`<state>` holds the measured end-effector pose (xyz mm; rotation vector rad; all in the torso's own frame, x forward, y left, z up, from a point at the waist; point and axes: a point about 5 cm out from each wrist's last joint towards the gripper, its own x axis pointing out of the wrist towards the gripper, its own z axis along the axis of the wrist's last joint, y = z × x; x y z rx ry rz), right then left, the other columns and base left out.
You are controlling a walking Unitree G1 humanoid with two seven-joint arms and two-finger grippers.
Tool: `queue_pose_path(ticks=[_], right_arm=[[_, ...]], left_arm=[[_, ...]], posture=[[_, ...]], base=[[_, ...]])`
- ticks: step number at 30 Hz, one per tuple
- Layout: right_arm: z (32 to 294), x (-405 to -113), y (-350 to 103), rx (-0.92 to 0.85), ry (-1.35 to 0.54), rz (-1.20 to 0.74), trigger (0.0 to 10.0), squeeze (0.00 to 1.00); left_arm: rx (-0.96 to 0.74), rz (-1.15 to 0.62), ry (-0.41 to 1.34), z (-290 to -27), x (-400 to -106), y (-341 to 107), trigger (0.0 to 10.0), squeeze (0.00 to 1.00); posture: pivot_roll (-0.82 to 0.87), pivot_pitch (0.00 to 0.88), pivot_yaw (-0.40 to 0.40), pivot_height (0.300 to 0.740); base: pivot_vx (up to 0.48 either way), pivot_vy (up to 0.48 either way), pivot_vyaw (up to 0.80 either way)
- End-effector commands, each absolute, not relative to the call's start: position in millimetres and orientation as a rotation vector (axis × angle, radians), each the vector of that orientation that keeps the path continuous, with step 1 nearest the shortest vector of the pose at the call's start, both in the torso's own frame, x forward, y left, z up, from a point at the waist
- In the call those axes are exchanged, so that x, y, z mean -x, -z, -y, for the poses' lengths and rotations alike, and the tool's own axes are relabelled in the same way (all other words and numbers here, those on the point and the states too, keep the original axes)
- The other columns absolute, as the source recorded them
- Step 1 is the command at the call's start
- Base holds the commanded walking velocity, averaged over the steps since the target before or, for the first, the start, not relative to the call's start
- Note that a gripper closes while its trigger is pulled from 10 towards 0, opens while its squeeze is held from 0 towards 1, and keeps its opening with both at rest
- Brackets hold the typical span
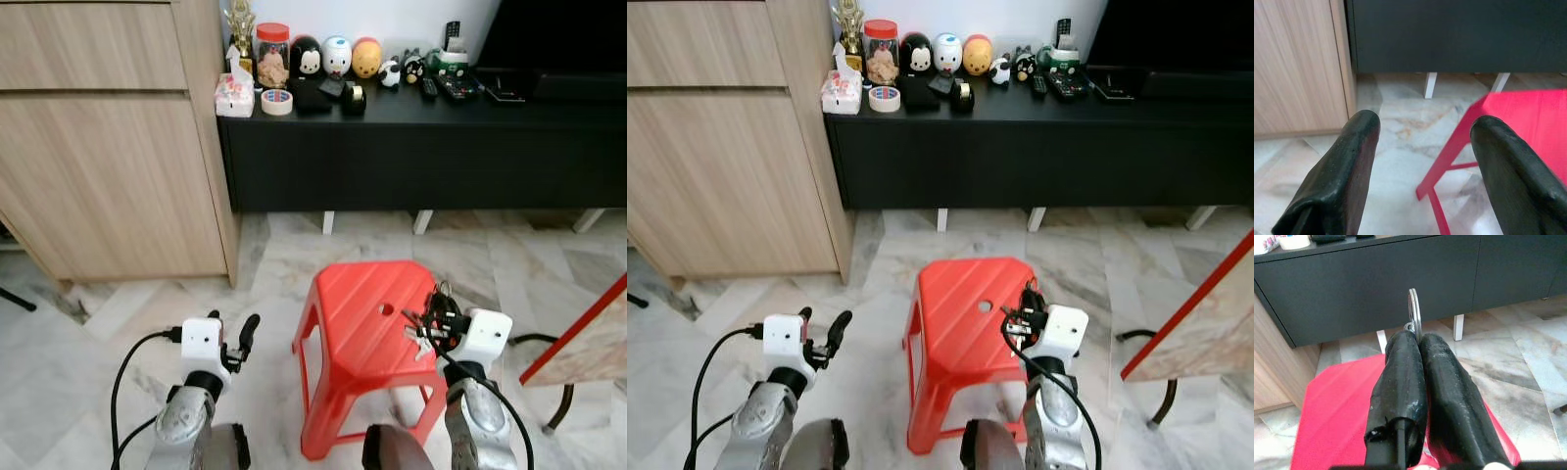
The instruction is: Hang keys on a hook
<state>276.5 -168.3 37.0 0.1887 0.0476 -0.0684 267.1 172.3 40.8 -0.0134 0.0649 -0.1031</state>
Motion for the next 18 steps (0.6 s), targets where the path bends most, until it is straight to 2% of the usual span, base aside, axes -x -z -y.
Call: queue_pose_path(ticks=[1,7,15,18], right_arm=[[171,-279,-46,-0.176,0.068,-0.012,10.0,0.0],[172,-278,-46,-0.176,0.072,-0.018,10.0,0.0],[174,-277,-42,-0.161,0.082,-0.043,10.0,0.0],[173,-277,-43,-0.164,0.085,-0.044,10.0,0.0]], left_arm=[[0.009,-0.065,0.109,-171,-267,-39,10.0,0.0],[0.005,-0.08,0.111,-172,-267,-36,10.0,0.0],[-0.015,-0.126,0.086,-182,-265,-27,10.0,0.0],[-0.035,-0.196,0.065,-193,-260,-13,10.0,0.0]], posture=[[0.02,0.0,-0.105,0.689],[0.02,0.0,-0.101,0.729],[0.03,0.0,-0.106,0.729],[0.03,0.0,-0.105,0.729]], base=[[0.0,0.0,0.0],[0.0,0.0,0.0],[0.0,0.0,0.0],[0.0,0.0,0.0]])
